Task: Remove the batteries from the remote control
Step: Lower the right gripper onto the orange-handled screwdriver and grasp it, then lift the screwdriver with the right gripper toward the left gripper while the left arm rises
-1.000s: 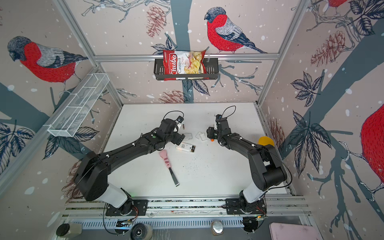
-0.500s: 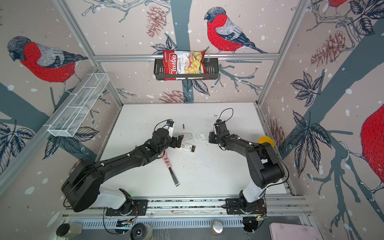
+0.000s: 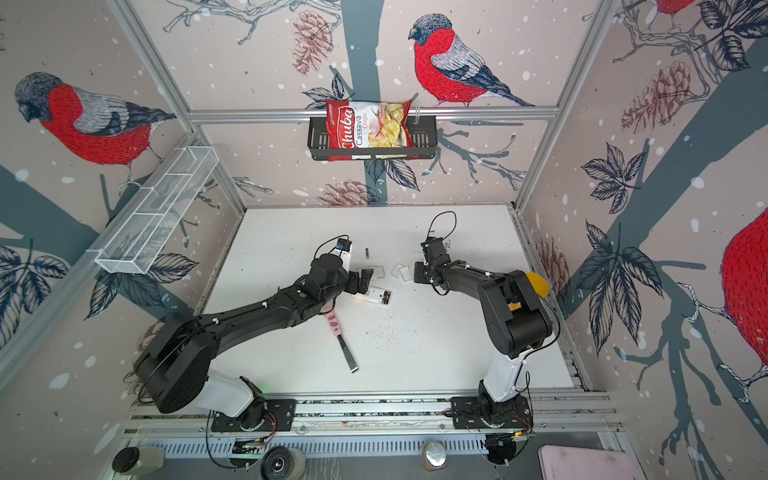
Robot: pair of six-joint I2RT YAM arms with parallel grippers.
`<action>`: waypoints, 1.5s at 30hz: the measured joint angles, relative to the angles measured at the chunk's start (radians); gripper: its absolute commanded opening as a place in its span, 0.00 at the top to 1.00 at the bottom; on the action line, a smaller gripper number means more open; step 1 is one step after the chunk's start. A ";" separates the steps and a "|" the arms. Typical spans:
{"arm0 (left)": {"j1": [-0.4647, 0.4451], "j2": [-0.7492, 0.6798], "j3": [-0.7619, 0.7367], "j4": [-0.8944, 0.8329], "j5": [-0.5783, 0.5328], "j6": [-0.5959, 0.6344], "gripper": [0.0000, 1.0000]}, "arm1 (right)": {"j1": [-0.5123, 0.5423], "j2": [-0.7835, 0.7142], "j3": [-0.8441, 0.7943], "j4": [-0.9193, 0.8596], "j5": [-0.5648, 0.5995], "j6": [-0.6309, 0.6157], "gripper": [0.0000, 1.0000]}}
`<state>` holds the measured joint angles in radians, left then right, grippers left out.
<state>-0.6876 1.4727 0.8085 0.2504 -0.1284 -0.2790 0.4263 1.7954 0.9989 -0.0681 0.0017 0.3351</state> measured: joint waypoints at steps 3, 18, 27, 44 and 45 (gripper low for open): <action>0.000 -0.043 -0.055 0.048 -0.001 -0.035 0.02 | 0.001 0.022 0.012 -0.014 0.000 -0.001 0.53; 0.006 -0.064 -0.087 0.134 0.070 -0.150 0.03 | 0.028 0.040 0.020 -0.044 0.058 -0.024 0.78; 0.063 -0.045 -0.068 0.217 0.211 -0.257 0.07 | 0.068 -0.114 -0.079 -0.047 0.078 -0.055 0.91; 0.095 0.002 -0.027 0.307 0.403 -0.380 0.27 | 0.340 -0.499 -0.307 0.224 0.069 -0.154 0.93; 0.100 0.009 -0.027 0.315 0.417 -0.393 0.28 | 0.345 -0.514 -0.312 0.233 0.067 -0.157 0.93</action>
<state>-0.5880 1.4818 0.7815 0.5659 0.2890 -0.6724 0.7715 1.2816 0.6868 0.1650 0.0689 0.1783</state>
